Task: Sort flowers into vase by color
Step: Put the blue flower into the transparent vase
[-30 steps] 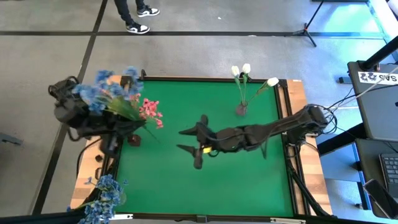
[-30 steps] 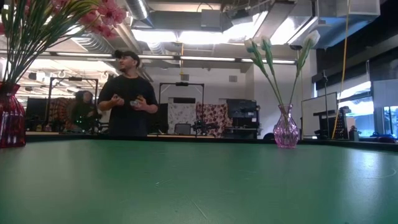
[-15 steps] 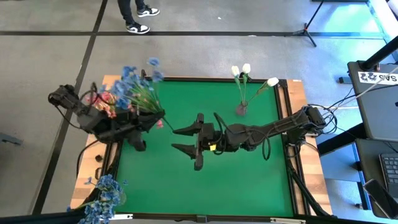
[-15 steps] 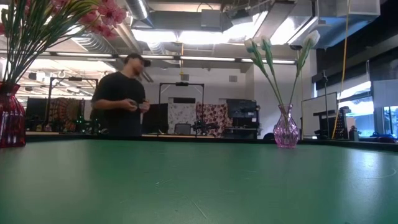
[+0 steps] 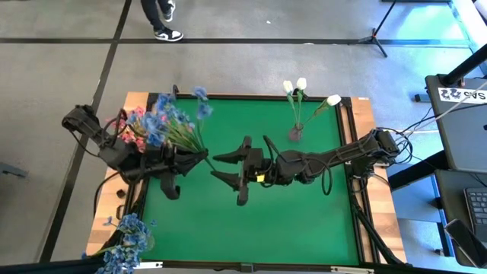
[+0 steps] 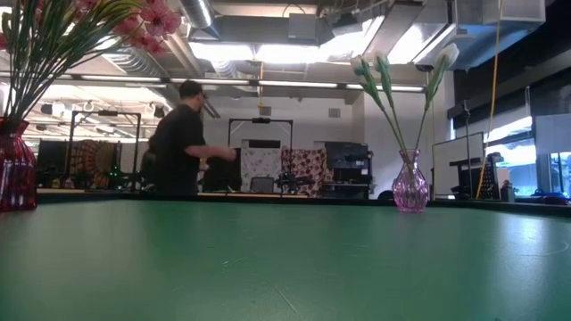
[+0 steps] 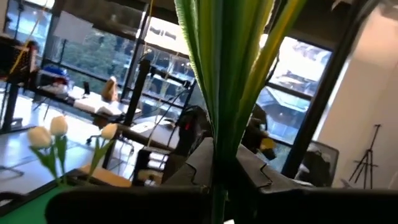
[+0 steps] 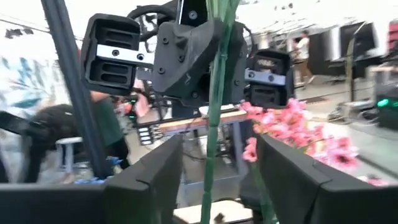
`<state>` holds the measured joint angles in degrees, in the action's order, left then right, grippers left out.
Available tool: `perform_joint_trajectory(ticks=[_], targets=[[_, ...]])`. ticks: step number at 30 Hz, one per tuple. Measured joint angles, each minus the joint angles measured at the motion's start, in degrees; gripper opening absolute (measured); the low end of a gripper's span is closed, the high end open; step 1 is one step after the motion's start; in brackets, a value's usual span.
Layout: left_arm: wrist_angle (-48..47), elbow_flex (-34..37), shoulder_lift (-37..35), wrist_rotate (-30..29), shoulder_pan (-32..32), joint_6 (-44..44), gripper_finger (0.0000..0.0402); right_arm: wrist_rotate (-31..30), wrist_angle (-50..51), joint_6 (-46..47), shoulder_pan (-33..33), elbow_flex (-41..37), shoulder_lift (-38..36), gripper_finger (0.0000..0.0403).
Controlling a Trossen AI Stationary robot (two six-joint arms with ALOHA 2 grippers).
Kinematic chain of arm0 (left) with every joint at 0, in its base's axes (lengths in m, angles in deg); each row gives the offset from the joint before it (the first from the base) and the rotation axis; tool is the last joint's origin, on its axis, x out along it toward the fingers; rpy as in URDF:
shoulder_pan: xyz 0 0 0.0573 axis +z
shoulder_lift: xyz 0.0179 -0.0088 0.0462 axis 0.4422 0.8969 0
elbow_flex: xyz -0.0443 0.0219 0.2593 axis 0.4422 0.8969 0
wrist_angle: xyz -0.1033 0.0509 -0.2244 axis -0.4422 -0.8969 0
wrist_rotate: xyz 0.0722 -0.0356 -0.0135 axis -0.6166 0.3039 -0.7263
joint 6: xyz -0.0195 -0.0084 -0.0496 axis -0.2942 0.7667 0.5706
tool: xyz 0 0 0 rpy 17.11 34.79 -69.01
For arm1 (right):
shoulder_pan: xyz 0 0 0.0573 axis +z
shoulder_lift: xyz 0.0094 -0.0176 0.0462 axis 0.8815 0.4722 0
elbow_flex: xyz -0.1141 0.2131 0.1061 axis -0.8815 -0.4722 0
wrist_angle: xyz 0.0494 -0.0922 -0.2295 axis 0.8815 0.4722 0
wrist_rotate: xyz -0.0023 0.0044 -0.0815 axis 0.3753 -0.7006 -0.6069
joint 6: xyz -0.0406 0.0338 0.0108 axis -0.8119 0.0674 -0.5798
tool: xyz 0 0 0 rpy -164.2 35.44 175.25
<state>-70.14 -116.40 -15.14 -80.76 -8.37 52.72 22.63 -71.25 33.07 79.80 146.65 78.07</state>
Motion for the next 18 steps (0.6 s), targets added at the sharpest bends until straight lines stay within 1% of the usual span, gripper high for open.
perform_joint_trajectory(ticks=[2, 4, 9, 10, 14, 18], targets=[[1.62, 0.0, 0.52, 0.08, -0.06, -0.42, 0.0018, 0.61, 0.29, 2.12, 0.0, 0.0, 0.0, 0.0176], [3.02, 0.0, 0.94, 0.02, -0.02, -0.5, 0.0018, 0.39, 0.78, 4.4, 0.0, 0.0, 0.0, 0.0141], [2.85, 0.0, 1.24, -0.17, 0.51, -1.17, 0.0018, -0.65, 1.66, 4.75, 0.11, 0.0, -0.15, 0.0026], [3.02, 0.0, 1.26, -0.22, 0.48, -1.55, 0.0019, -0.26, 2.24, 5.04, 0.09, 0.0, -0.34, 0.0015], [3.3, 0.04, 1.28, -0.13, 0.48, -2.22, 0.0026, 0.17, 3.73, 7.93, 0.07, 0.13, -0.45, 0.0022], [2.18, 0.09, 1.27, 0.12, 0.4, -1.86, 0.0047, 0.72, 7.32, 7.54, 0.19, 0.13, -1.29, 0.0008]])
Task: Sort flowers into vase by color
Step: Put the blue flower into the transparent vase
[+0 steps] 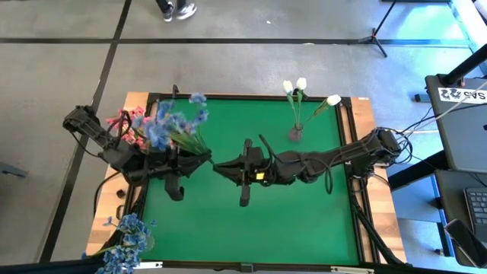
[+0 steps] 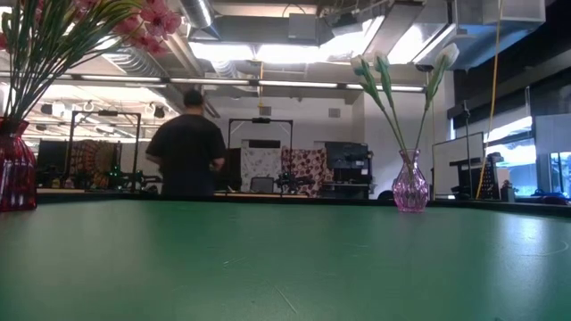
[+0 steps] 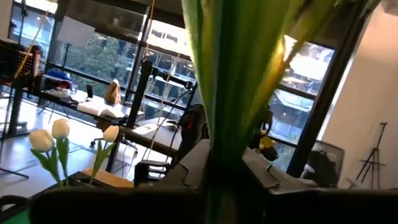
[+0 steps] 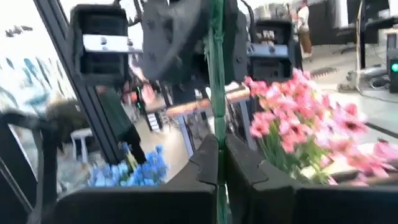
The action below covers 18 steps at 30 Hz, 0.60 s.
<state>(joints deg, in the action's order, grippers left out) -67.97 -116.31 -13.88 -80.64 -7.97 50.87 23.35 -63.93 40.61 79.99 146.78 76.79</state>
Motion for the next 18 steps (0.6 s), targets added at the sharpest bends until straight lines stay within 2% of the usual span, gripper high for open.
perform_joint_trajectory(ticks=[4, 10, 14, 18], targets=[[-3.28, -0.05, -1.9, 1.88, -1.3, 4.43, 0.0079, -0.21, 6.59, -0.8, 0.65, -0.06, -2.22, 0.0012], [-17.25, -0.11, -5.15, 1.41, -4.87, 14.35, 0.0126, 1.08, 20.27, -1.4, 0.56, -0.09, -6.4, 0.001], [-28.49, -0.11, -6.98, 0.79, -5.84, 23.96, 0.0136, 1.74, 30.84, 0.6, 0.51, -0.11, -9.18, 0.0006], [-36.02, -0.09, -7.0, -0.57, -5.8, 32.94, 0.0142, 6.21, 37.22, 2.23, 0.51, -0.11, -10.82, 0.0007]])
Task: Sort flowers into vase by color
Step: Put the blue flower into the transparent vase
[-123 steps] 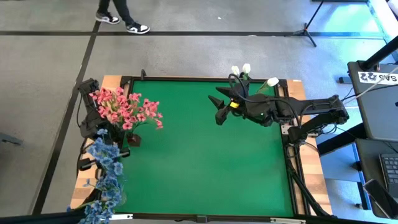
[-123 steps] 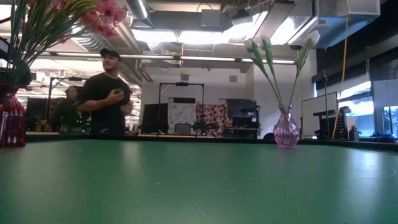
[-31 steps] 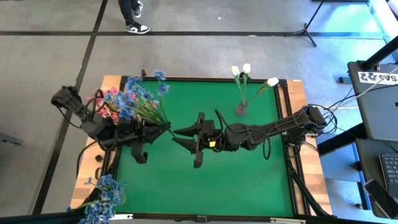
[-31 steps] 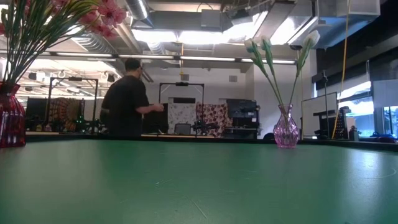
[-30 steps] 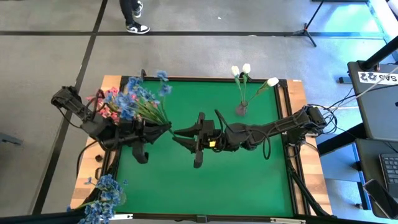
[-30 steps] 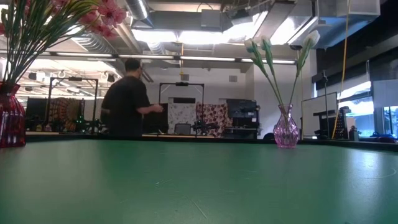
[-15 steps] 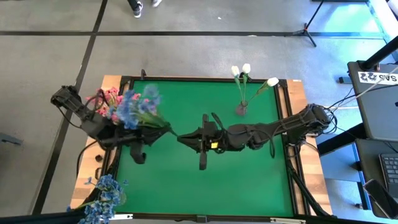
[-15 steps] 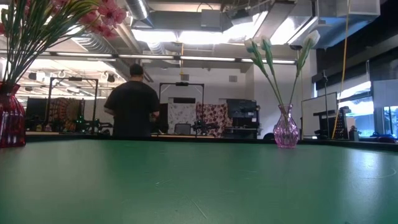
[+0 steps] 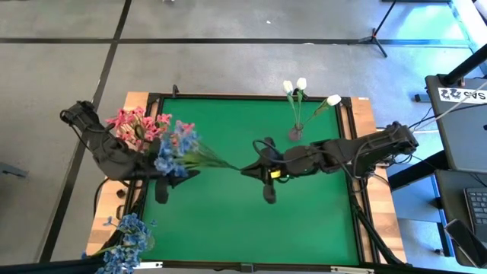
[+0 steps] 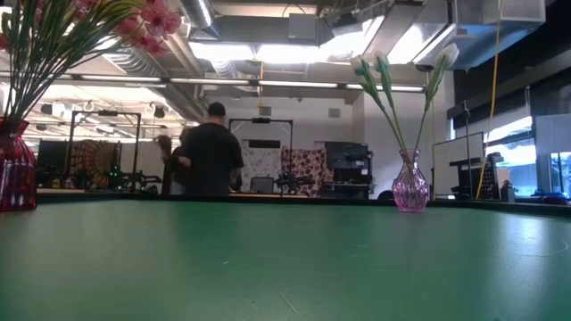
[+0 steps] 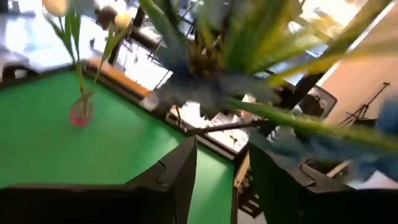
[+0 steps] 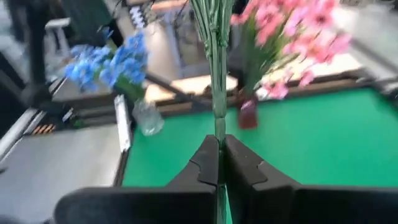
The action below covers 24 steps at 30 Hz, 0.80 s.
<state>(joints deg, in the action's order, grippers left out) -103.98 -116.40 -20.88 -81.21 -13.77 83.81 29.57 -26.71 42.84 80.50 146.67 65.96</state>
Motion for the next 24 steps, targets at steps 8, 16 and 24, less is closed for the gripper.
perform_joint_trajectory(ticks=[8, 16, 24], targets=[[-3.57, 0.0, 0.23, 3.35, 1.36, 5.66, 0.0208, 4.63, 4.21, 1.45, 0.04, -0.02, -0.41, 0.0006], [-3.93, 0.0, 1.07, 4.71, 2.29, 5.78, 0.0258, 8.67, 11.51, 1.48, 0.11, -0.02, -0.4, 0.0004], [-3.43, 0.0, 6.11, 9.44, 6.77, 6.19, 0.0271, 7.14, 12.02, 1.01, 0.07, -0.02, -0.37, 0.0005]])
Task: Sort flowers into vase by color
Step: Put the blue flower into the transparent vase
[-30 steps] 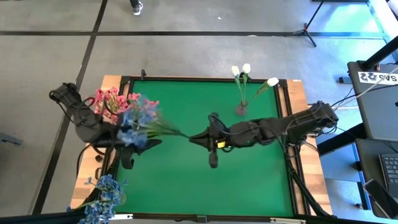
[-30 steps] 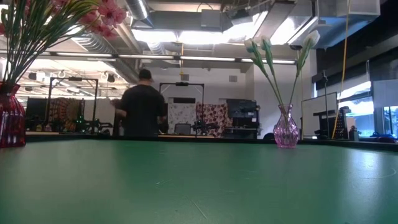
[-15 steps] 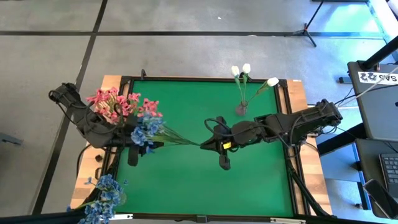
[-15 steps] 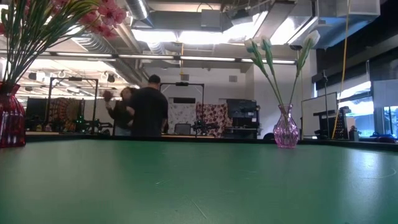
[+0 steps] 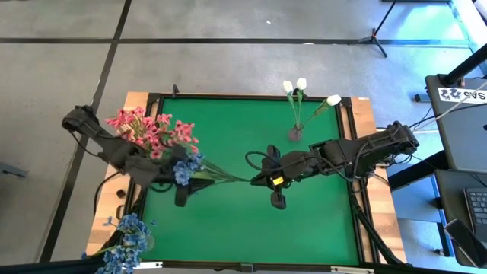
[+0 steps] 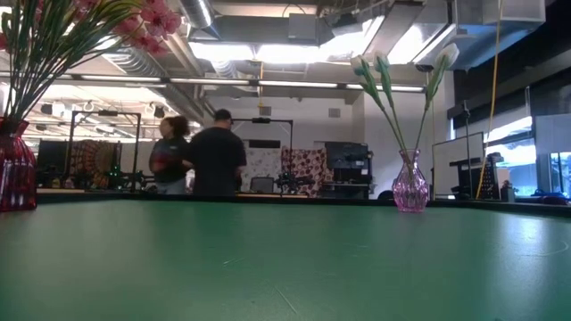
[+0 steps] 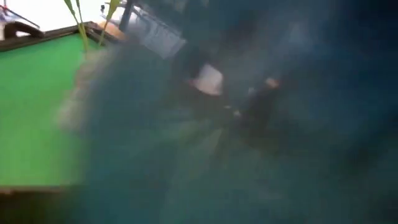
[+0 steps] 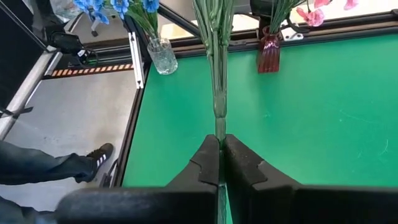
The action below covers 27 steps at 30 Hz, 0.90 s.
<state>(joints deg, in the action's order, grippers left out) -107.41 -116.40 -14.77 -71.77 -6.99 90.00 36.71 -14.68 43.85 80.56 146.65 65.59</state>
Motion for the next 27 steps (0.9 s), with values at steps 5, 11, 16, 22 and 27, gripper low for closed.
perform_joint_trajectory(ticks=[5, 11, 16, 22, 27], targets=[[5.6, 0.0, 2.71, 0.05, 0.61, -4.84, 0.0271, -0.67, 1.44, -0.05, 0.0, 0.0, 0.0, 0.0006], [8.08, 0.0, 3.12, -0.86, 0.59, -7.67, 0.0271, -3.09, 3.11, 0.22, -0.02, 0.0, 0.0, 0.0005], [8.08, 0.0, 3.1, -6.55, 0.59, -7.09, 0.0268, -3.17, 3.11, 0.28, 0.0, 0.0, 0.0, 0.0007], [8.04, 0.0, 3.12, -7.31, 0.54, -6.26, 0.0212, -0.87, 3.11, 0.45, -0.17, 0.0, 0.0, 0.0007], [8.06, 0.0, 3.12, -6.59, -0.18, -6.27, 0.0116, -3.37, 2.95, -0.11, -0.39, 0.0, 0.0, 0.0026]])
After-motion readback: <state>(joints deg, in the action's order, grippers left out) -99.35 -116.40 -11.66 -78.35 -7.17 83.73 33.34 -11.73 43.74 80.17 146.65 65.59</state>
